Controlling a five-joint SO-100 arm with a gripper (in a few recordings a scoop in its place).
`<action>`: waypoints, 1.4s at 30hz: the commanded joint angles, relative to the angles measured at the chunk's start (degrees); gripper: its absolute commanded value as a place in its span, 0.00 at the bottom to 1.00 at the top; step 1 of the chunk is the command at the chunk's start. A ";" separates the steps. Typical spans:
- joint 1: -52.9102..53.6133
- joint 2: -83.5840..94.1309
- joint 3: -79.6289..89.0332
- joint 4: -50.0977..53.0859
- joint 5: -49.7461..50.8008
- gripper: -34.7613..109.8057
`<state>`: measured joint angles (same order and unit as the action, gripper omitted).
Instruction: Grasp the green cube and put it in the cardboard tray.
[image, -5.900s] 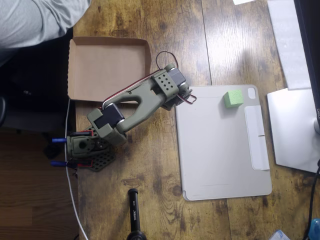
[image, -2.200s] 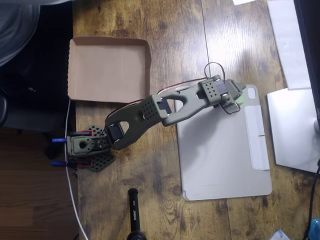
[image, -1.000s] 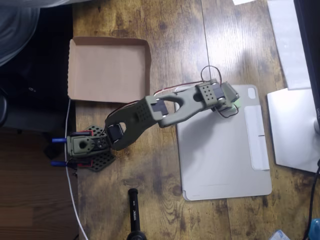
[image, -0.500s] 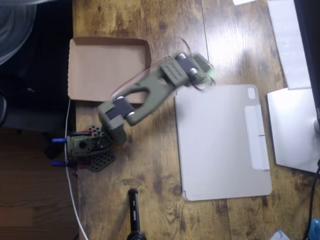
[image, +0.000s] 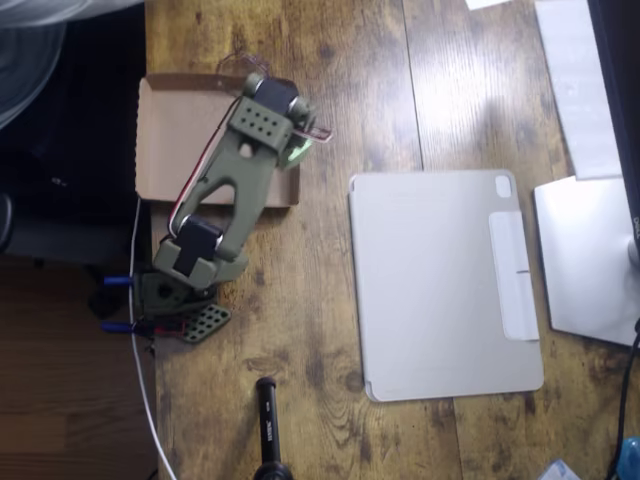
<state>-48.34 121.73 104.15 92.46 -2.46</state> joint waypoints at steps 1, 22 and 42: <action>-0.88 2.64 2.90 0.35 0.00 0.24; -2.02 -1.41 17.31 -19.16 5.10 0.24; 0.97 -3.78 19.60 -22.32 0.53 0.35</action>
<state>-47.37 116.98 124.89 68.12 -0.44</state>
